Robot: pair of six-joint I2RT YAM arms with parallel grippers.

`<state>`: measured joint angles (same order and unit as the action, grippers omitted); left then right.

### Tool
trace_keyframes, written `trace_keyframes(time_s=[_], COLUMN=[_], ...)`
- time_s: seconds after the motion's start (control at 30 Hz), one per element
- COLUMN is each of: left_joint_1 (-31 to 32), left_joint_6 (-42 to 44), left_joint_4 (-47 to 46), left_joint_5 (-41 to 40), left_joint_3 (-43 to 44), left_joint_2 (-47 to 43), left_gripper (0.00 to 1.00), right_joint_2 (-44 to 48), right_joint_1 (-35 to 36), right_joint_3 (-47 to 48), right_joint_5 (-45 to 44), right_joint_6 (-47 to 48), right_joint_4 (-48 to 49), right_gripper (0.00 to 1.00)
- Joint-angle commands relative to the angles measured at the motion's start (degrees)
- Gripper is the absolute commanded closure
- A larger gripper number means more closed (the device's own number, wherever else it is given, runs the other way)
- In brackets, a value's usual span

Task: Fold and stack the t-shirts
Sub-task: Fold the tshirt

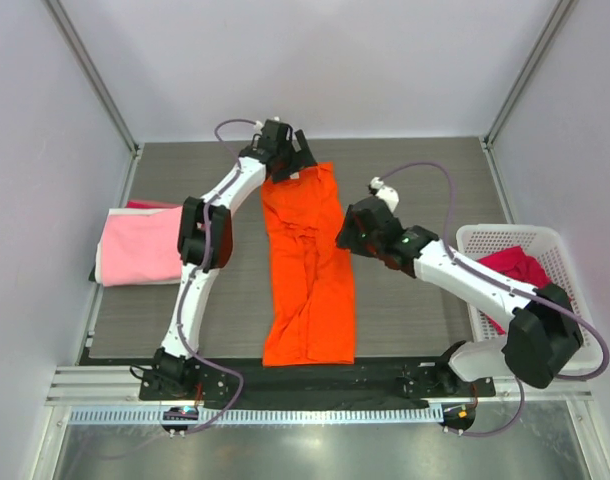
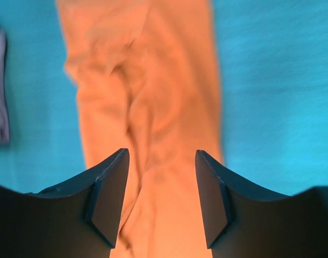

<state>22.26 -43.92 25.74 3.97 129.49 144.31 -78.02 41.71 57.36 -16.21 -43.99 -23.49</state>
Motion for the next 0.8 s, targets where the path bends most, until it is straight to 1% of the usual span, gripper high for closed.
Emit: trace_keyframes(time_s=[0.0, 0.07, 0.1, 0.13, 0.17, 0.2, 0.23, 0.27, 0.3, 0.33, 0.37, 0.4, 0.43, 0.47, 0.5, 0.57, 0.7, 0.77], left_joint_1=[-0.3, -0.3, -0.4, -0.5, -0.6, -0.6, -0.7, -0.9, -1.1, -1.1, -1.2, -1.2, -1.2, -1.6, -2.0, -2.8, -4.4, -5.6], left_joint_6=[4.5, 4.4, 4.3, 4.1, 3.7, 2.9, 2.4, 2.2, 1.7, 1.7, 1.9, 2.3, 3.0, 3.3, 3.6, 4.2, 4.2, 3.4], left_joint_4=[-4.3, -4.9, -5.1, -5.2, -5.3, -5.6, -6.1, -6.8, -7.2, -7.9, -8.5, -9.9, -10.2, -10.3, -10.2, -10.4, -11.1, -12.2], left_joint_5=[0.4, -1.0, -1.7, -2.6, -3.4, -5.4, -6.0, -7.4, -7.9, -8.3, -8.4, -8.6, -8.8, -8.6, -8.3, -6.1, -4.1, -2.3], left_joint_3=[-3.2, -8.4, -13.6, -16.2, -21.1, -23.4, -25.7, -29.6, -31.5, -33.2, -36.3, -37.4, -38.1, -38.3, -38.2, -37.8, -37.6, -38.1], left_joint_2=[-14.6, -18.9, -20.7, -24.6, -26.1, -27.8, -30.2, -31.4, -32.2, -32.9, -33.6, -33.7, -33.4, -32.4, -31.6, -29.3, -26.5, -25.6], left_gripper=[0.00, 0.00, 0.01, 0.00, 0.00, 0.00, 0.00, 0.00, 0.00, 0.00, 0.01, 0.01, 0.01, 0.01, 0.01, 0.03, 0.04, 0.12], right_joint_2=[0.8, -1.7, -3.4, -8.1, -10.6, -13.0, -18.0, -20.2, -22.9, -25.2, -30.3, -32.9, -35.2, -40.1, -42.2, -48.1, -54.8, -57.1], right_joint_1=[-8.7, -12.8, -16.1, -17.5, -18.7, -19.9, -21.6, -22.4, -23.0, -23.9, -24.1, -24.4, -24.6, -25.1, -25.5, -26.1, -27.2, -27.4], right_joint_3=[-2.2, -1.2, -0.2, 2.5, 4.1, 5.6, 8.3, 9.4, 10.5, 13.4, 15.0, 17.0, 21.1, 23.1, 25.1, 30.6, 38.3, 42.6], right_joint_5=[8.3, 13.7, 15.2, 17.6, 18.7, 20.8, 22.1, 23.4, 25.4, 26.8, 28.0, 28.7, 29.6, 30.4, 31.1, 32.6, 33.3, 33.5], right_joint_6=[6.8, 7.4, 8.0, 8.2, 8.2, 8.0, 7.7, 7.5, 7.3, 6.8, 6.6, 6.6, 6.4, 6.4, 6.2, 5.7, 4.7, 5.4], right_joint_4=[10.3, 14.8, 15.7, 17.3, 17.8, 18.3, 20.7, 22.5, 23.6, 27.1, 28.0, 28.5, 28.3, 28.5, 28.6, 28.7, 28.1, 26.7], right_gripper=[0.39, 0.38, 0.38, 0.37, 0.37, 0.37, 0.36, 0.36, 0.36, 0.36, 0.36, 0.36, 0.36, 0.36, 0.36, 0.36, 0.36, 0.37])
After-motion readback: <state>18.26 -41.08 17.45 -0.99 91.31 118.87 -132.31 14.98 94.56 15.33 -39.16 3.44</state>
